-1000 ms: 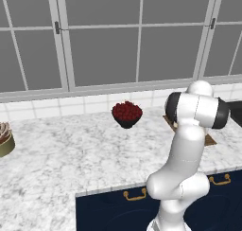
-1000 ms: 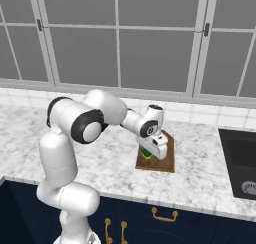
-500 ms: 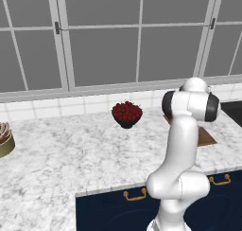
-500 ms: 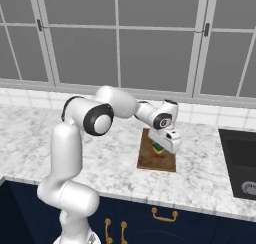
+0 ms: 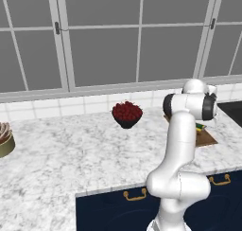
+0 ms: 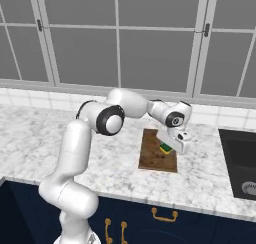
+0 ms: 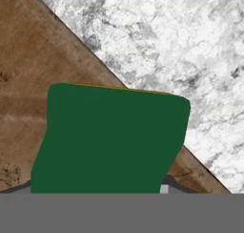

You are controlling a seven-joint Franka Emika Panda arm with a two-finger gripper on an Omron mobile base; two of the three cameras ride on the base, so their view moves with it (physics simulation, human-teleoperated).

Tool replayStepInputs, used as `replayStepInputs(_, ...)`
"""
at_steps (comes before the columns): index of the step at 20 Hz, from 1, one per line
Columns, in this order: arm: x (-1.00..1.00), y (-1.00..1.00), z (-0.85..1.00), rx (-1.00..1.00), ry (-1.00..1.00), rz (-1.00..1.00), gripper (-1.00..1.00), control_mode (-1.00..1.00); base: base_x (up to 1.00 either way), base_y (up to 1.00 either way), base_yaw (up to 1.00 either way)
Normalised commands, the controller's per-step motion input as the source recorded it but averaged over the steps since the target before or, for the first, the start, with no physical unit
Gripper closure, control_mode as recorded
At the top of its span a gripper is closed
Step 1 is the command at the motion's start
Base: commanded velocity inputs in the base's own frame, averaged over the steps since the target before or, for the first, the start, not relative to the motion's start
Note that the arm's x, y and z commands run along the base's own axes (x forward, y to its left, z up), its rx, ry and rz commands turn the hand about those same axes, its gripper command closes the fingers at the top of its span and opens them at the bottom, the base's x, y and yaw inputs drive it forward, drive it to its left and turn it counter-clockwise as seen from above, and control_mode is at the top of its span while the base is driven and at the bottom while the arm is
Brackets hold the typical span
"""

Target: Pick up the sponge from the counter and clean the cutting board by briefly scrubbing or pressing down on the cutting board. Once finished, release the sponge.

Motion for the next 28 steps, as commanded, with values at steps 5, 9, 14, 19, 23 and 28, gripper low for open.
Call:
replayStepInputs(5,-1.0,0.89,-1.0,-0.18,-0.02,0.0,1.0,-1.0,0.0,0.0,0.0)
replayStepInputs(9,-1.0,0.97,-1.0,-0.26,0.0,0.02,1.0,-1.0,0.0,0.0,0.0)
replayStepInputs(14,-1.0,0.67,-0.6,-0.2,0.01,0.05,1.0,-1.0,0.0,0.0,0.0)
replayStepInputs(19,-0.34,0.99,0.12,-0.03,0.06,0.03,1.0,-1.0,0.0,0.0,0.0)
replayStepInputs(23,0.45,0.94,0.73,0.0,0.09,0.0,1.0,-1.0,0.0,0.0,0.0)
replayStepInputs(28,0.66,0.02,0.48,0.05,0.15,0.0,1.0,-1.0,0.0,0.0,0.0)
